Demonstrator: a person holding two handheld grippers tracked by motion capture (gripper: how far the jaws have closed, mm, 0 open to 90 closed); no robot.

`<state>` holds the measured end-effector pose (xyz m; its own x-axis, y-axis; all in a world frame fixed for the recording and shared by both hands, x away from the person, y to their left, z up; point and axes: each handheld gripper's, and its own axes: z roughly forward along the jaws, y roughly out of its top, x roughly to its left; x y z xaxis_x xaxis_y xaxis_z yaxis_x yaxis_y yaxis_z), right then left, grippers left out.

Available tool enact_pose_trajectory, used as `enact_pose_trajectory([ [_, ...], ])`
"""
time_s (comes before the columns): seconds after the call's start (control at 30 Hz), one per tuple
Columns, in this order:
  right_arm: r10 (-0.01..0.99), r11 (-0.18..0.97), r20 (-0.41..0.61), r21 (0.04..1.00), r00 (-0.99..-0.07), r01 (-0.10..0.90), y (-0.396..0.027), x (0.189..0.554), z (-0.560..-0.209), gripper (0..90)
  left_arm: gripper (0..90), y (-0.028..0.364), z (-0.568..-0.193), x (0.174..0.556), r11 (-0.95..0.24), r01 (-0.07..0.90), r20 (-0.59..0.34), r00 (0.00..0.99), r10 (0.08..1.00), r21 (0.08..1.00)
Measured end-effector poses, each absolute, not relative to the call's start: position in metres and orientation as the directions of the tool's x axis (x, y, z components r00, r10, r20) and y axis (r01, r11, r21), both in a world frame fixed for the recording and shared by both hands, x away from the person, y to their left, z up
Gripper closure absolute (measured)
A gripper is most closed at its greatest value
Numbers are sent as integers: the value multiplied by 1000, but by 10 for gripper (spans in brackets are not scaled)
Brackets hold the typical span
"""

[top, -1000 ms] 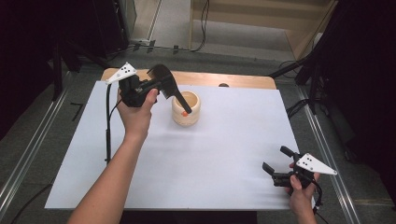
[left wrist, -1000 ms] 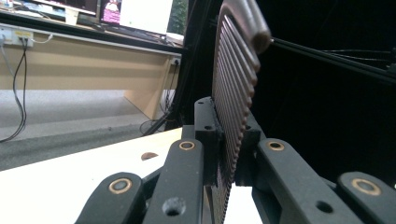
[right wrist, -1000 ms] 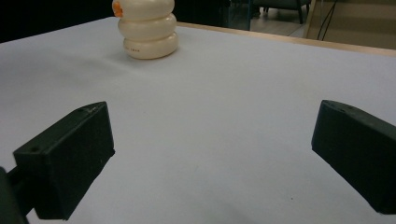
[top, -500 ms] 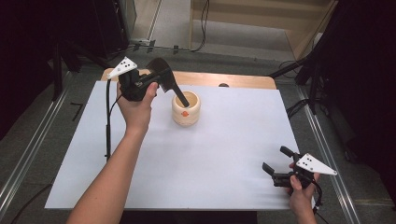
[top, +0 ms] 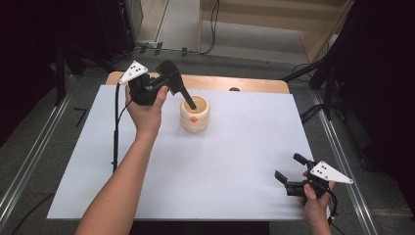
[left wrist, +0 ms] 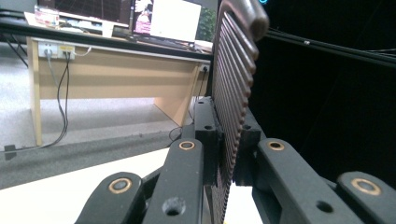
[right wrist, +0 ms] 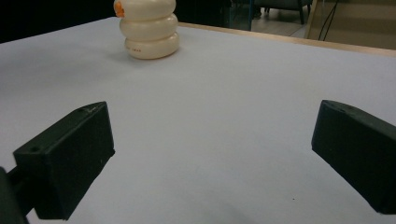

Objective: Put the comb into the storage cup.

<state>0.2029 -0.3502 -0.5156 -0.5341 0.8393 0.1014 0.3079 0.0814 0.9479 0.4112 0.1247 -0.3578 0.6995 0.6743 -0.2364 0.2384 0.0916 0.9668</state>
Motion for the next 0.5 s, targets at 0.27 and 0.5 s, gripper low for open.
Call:
enact_pose_trajectory([
  [0.27, 839, 79, 104, 948, -535, 309, -350, 203, -516, 0, 847, 121, -377, 422, 95, 273, -262, 676, 689, 957],
  [0.5, 838, 79, 105, 948, -535, 309, -350, 203, -516, 0, 847, 115, -388, 425, 90, 289, -267, 664, 699, 953],
])
